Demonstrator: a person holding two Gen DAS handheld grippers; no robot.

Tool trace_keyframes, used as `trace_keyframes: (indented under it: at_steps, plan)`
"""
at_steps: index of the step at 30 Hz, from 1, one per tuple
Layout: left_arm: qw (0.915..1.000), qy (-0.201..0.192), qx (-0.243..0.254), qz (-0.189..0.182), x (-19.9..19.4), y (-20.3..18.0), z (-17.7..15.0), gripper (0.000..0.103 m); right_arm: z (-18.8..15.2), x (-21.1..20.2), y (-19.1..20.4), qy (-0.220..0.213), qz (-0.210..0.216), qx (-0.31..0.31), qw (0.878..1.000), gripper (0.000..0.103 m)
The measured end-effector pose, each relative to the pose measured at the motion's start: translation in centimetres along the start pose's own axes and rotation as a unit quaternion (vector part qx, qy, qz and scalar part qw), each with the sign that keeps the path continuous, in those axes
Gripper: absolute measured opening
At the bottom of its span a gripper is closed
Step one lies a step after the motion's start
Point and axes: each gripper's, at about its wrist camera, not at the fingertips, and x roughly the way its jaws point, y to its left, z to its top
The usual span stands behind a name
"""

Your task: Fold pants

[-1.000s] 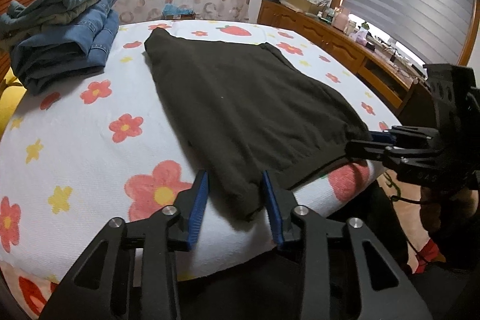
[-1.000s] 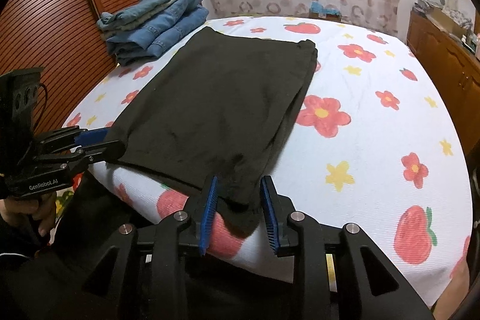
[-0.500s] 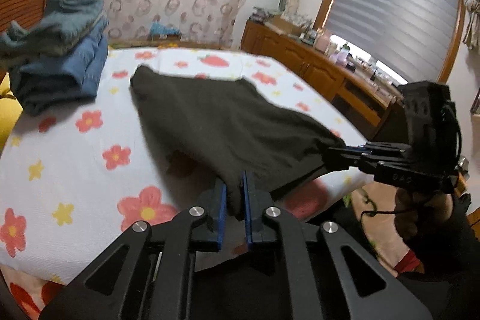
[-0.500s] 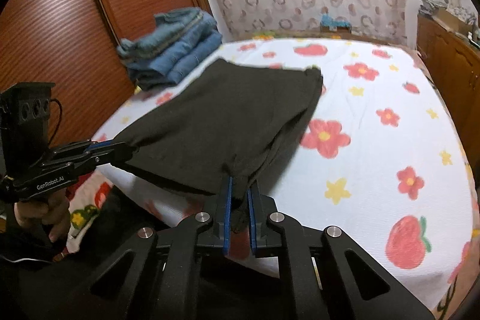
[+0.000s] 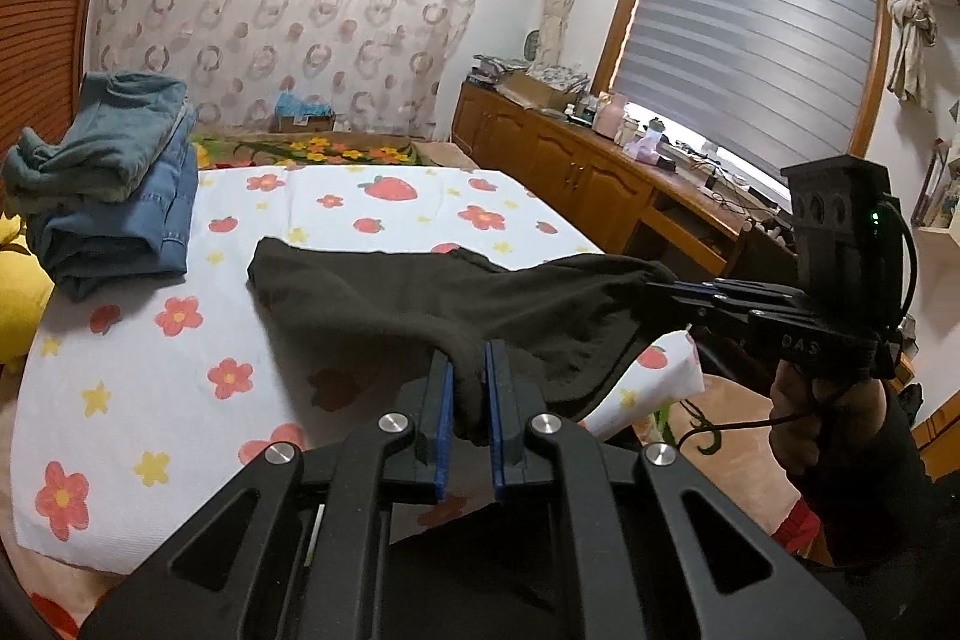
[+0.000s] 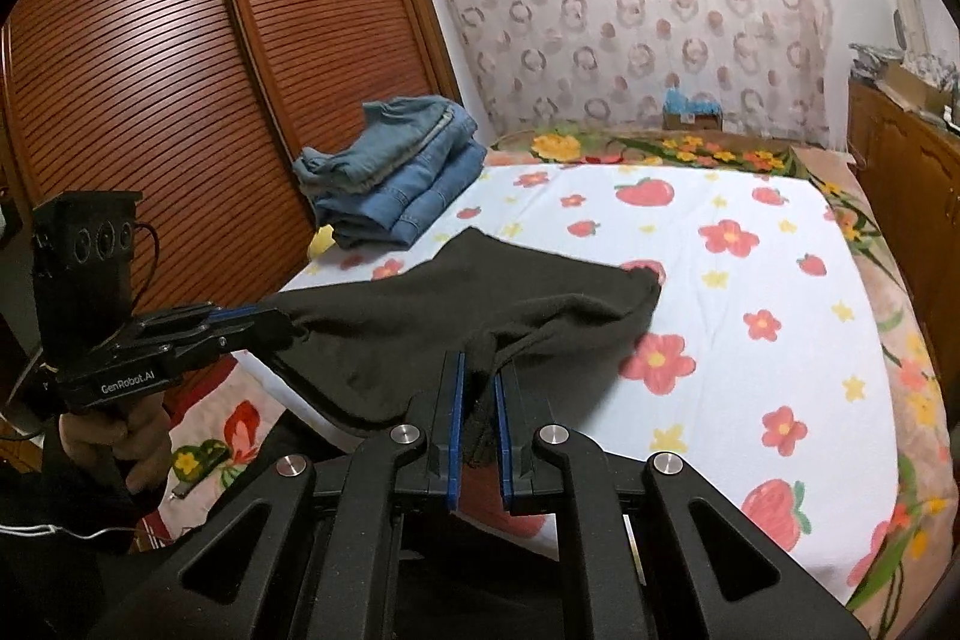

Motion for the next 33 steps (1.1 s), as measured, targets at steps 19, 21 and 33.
trace_keyframes:
  at_steps: [19, 21, 33]
  plan:
    - [0.9993, 0.004, -0.016, 0.034, 6.0, 4.2, 4.5, 0.011, 4.1, 6.2, -3.1, 0.005, -0.051, 0.026, 0.998, 0.009]
    - [0.9992, 0.006, -0.018, 0.036, 6.6, 4.7, 5.0, 0.011, 4.5, 7.4, -3.3, 0.009, -0.058, 0.025, 0.998, 0.009]
    - [0.9965, 0.031, -0.017, 0.076, 10.4, 6.7, 6.0, 0.011, 6.1, 12.8, -4.4, 0.043, -0.075, 0.023, 0.996, 0.009]
